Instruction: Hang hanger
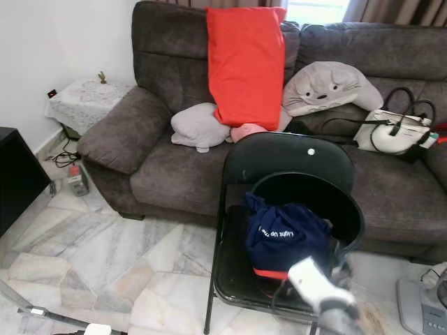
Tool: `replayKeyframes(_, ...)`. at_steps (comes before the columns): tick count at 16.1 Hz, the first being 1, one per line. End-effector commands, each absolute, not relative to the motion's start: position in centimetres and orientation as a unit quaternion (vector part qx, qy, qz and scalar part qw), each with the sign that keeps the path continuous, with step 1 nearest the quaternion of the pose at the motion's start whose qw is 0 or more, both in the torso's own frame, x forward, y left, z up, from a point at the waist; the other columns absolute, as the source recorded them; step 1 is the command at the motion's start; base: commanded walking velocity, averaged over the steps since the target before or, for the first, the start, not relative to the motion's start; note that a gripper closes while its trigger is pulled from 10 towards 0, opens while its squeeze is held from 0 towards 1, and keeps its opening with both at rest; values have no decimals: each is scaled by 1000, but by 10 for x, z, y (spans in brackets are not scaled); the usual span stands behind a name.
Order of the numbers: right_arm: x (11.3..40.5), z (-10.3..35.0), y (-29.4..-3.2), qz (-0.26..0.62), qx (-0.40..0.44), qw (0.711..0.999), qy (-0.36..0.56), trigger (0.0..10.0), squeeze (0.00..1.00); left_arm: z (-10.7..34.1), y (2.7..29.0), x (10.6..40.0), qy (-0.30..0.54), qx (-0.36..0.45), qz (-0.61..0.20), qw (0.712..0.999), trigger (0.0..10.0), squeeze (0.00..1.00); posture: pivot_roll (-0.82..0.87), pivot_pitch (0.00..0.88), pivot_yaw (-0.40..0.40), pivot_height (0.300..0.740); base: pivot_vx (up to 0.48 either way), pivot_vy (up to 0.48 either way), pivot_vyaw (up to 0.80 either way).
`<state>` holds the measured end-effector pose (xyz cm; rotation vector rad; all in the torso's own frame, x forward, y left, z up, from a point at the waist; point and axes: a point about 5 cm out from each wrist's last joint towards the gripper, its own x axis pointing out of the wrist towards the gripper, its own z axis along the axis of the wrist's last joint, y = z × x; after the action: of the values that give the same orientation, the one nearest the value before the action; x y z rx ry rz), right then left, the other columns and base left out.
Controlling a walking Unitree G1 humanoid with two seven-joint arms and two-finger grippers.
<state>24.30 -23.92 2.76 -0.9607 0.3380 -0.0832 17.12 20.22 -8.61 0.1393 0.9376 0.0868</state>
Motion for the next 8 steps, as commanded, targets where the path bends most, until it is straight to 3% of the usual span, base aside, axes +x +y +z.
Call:
replayKeyframes(1,237,20,-239,-27,-462,867,185,10000,0,-88,203,166,461,77,39,883,10000,0,-92,47,12,740,0,0,0)
replayKeyframes(3,239,24,-243,-46,-486,856,168,10000,0,-88,204,166,460,78,43,884,10000,0,-94,48,12,740,0,0,0)
replayKeyframes(6,251,56,-245,-72,-583,807,58,10000,0,-88,204,167,457,81,47,885,10000,0,-93,49,12,740,0,0,0)
replayKeyframes(8,253,63,-242,-70,-586,807,32,10000,0,-88,204,167,456,80,47,885,10000,0,-95,49,12,740,0,0,0)
